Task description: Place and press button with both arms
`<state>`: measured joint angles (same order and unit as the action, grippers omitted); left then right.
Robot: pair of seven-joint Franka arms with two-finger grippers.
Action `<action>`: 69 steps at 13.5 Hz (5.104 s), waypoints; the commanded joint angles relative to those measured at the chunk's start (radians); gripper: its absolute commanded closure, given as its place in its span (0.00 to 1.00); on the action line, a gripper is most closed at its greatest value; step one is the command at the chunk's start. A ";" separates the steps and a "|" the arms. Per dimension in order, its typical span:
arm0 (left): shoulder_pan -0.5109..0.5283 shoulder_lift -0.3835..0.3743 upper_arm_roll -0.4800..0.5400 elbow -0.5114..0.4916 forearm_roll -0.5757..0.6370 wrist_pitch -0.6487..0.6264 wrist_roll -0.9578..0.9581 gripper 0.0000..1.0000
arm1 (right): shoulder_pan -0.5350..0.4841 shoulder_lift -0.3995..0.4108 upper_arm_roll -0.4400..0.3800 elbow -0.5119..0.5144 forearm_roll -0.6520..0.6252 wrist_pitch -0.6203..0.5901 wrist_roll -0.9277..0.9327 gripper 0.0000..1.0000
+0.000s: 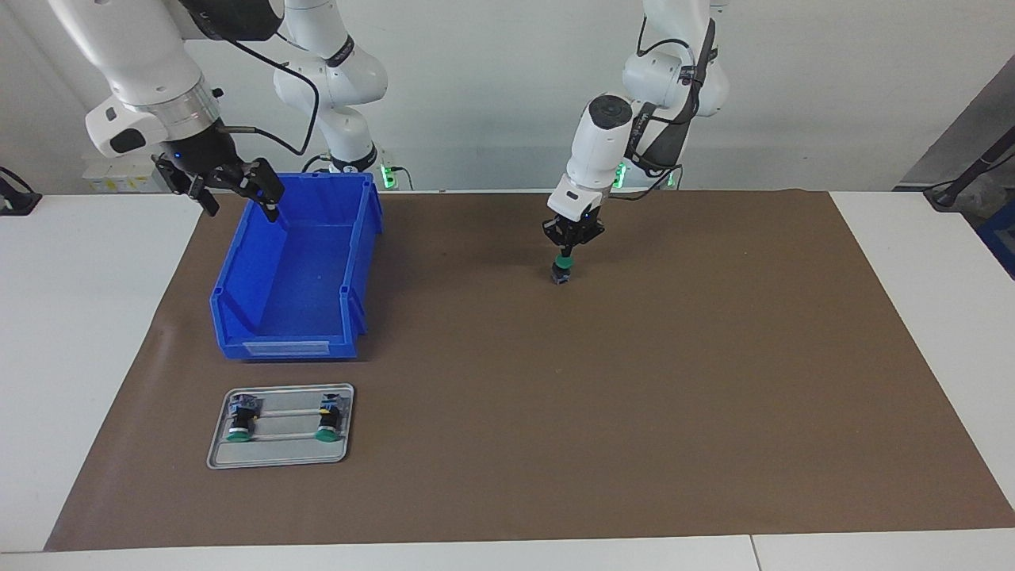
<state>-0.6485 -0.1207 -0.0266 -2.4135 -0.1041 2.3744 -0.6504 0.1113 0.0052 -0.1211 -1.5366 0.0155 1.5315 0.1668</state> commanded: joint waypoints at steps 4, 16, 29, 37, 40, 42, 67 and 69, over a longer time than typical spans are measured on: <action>0.001 0.029 0.004 -0.024 -0.011 0.034 0.021 1.00 | -0.012 -0.010 0.009 -0.011 0.017 0.003 -0.021 0.00; 0.016 0.032 0.010 0.167 -0.011 -0.219 0.024 1.00 | -0.012 -0.010 0.009 -0.011 0.017 0.003 -0.021 0.00; 0.556 0.045 0.016 0.796 0.152 -0.855 0.581 0.00 | -0.012 -0.010 0.009 -0.013 0.017 0.003 -0.021 0.00; 0.557 0.093 0.017 0.841 0.135 -0.831 0.584 0.00 | 0.102 -0.017 0.014 -0.077 0.018 0.137 0.063 0.00; 0.556 0.102 0.017 0.794 0.103 -0.759 0.586 0.00 | 0.284 -0.022 0.014 -0.161 0.020 0.248 0.322 0.00; 0.557 0.102 0.019 0.798 0.098 -0.761 0.586 0.00 | 0.411 0.057 0.014 -0.162 0.018 0.341 0.559 0.00; 0.595 0.084 0.036 0.763 0.116 -0.787 0.680 0.00 | 0.889 0.378 0.014 -0.318 -0.065 0.752 1.557 0.00; 0.593 0.084 0.036 0.763 0.116 -0.787 0.680 0.00 | 0.893 0.371 0.014 -0.359 -0.065 0.815 1.589 0.00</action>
<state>-0.0604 -0.0088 0.0121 -1.6142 0.0101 1.5631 0.0153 0.9989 0.4201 -0.1052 -1.8148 -0.0460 2.2823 1.7134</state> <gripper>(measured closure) 0.000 0.000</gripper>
